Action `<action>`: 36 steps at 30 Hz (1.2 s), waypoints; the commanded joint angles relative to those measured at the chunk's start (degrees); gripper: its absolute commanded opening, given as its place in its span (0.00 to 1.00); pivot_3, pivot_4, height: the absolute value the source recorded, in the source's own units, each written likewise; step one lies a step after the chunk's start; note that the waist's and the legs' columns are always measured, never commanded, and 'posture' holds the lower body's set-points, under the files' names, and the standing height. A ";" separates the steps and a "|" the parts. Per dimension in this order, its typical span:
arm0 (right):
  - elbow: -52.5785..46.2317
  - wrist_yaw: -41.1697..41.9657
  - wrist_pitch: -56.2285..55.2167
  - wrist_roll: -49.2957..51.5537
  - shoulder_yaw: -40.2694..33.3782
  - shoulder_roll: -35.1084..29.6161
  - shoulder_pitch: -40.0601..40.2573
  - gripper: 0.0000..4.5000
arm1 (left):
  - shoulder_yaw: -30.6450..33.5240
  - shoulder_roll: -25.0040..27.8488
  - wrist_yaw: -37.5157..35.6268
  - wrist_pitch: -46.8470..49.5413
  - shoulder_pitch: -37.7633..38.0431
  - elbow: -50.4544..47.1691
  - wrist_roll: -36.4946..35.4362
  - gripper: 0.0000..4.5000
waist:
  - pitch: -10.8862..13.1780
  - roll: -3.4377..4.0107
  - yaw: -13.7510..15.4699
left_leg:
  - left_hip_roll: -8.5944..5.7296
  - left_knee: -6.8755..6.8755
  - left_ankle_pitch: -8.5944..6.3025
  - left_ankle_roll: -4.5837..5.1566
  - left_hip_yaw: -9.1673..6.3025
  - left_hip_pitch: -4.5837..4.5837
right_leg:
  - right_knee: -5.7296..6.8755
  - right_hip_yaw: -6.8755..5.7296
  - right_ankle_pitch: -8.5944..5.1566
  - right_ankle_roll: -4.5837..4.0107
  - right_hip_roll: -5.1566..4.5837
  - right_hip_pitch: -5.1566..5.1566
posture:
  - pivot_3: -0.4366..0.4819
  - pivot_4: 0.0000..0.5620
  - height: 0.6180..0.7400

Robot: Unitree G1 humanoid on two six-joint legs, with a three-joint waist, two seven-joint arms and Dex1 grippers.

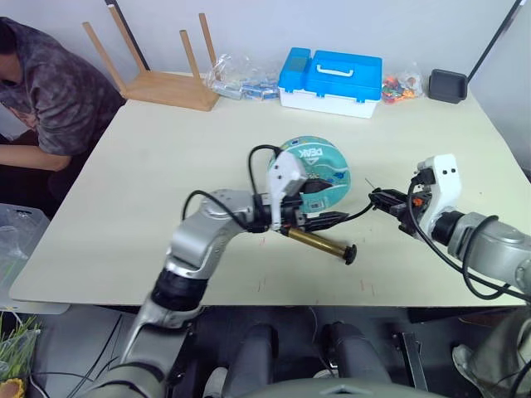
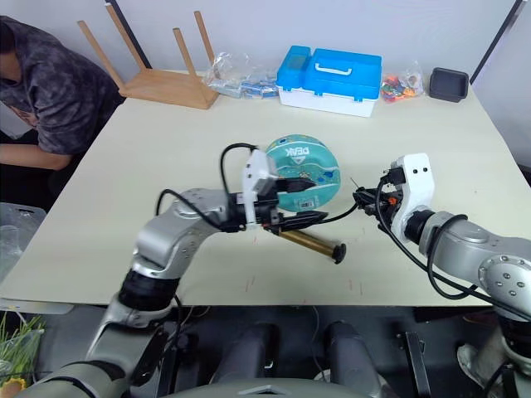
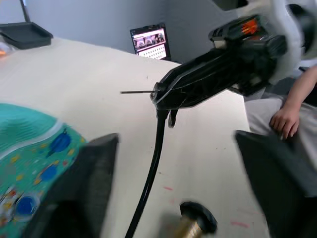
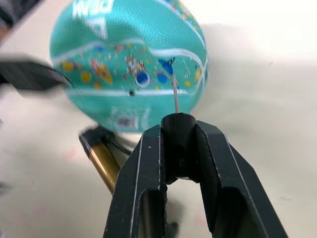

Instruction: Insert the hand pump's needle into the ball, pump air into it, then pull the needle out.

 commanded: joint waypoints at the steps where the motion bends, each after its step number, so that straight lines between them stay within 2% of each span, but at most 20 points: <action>1: -2.85 9.44 1.62 -7.45 2.55 -6.29 -5.67 0.07 | 6.31 3.78 -1.47 2.47 3.02 -5.62 -6.25 1.00 | 0.04 0.07 -0.06 | 0.00 0.04 0.00 0.00 0.00 -0.01 | 0.01 0.02 0.00 0.01 -0.01 -0.01 | 0.48 0.27 1.00; 6: -2.67 18.06 9.37 -10.26 8.33 -12.70 -16.42 0.07 | 15.05 10.91 -5.02 3.00 11.13 -10.25 -12.63 1.00 | 0.04 0.05 0.40 | 0.21 0.06 0.00 0.00 0.00 -0.06 | -0.04 -0.07 0.00 0.00 -0.04 -0.02 | 0.48 0.27 1.00; 8: -2.42 20.77 11.10 -11.88 10.29 -13.13 -20.29 0.07 | 17.19 12.54 -5.01 3.53 12.74 -10.99 -14.06 1.00 | 0.11 0.13 0.22 | 0.23 0.05 0.00 0.00 0.03 -0.08 | -0.06 -0.06 0.00 -0.01 -0.05 -0.03 | 0.48 0.27 1.00; 12: -3.24 27.44 15.22 -19.98 20.03 -14.25 -30.76 0.07 | 21.73 16.38 -4.28 4.01 15.24 -11.54 -16.40 1.00 | 0.16 0.20 0.08 | 0.36 -0.01 0.00 0.00 0.06 -0.04 | -0.11 0.03 0.01 -0.02 -0.03 -0.15 | 0.48 0.27 1.00; 15: -2.62 30.91 14.84 -26.90 26.02 -13.68 -33.87 0.07 | 23.25 17.70 -3.28 4.20 15.99 -11.95 -17.54 1.00 | 0.15 0.19 0.39 | 0.37 -0.03 0.00 -0.01 0.02 -0.06 | -0.18 -0.11 0.00 -0.04 -0.02 -0.12 | 0.48 0.27 1.00; 17: -2.45 33.66 13.48 -31.26 28.90 -13.60 -35.03 0.07 | 23.54 18.38 -2.87 4.21 16.35 -12.17 -17.99 1.00 | 0.16 0.19 0.47 | 0.35 -0.03 0.00 -0.01 0.02 -0.13 | -0.28 -0.14 0.01 -0.04 -0.06 -0.12 | 0.48 0.27 1.00; 24: -0.09 39.52 11.78 -40.13 32.20 -10.40 -36.28 0.07 | 22.94 19.99 -1.08 3.98 15.26 -11.27 -17.98 1.00 | 0.15 0.19 0.26 | 0.36 -0.09 -0.01 0.00 0.01 -0.16 | -0.42 -0.12 0.04 -0.03 -0.09 -0.13 | 0.48 0.27 1.00; 27: 0.86 41.22 11.39 -43.53 34.27 -8.15 -37.33 0.07 | 21.07 20.48 0.41 3.73 13.22 -9.25 -15.86 1.00 | 0.15 0.19 0.25 | 0.37 -0.11 -0.01 -0.01 0.00 -0.15 | -0.41 -0.13 0.04 -0.05 -0.08 -0.13 | 0.48 0.27 1.00; 36: 2.85 45.91 14.65 -52.26 43.18 -2.83 -44.13 0.07 | 16.05 23.87 -1.74 2.90 8.55 -4.03 -11.95 1.00 | 0.16 0.20 0.12 | 0.37 -0.11 -0.01 -0.01 -0.02 -0.14 | -0.41 -0.20 0.08 -0.09 -0.06 -0.14 | 0.48 0.27 1.00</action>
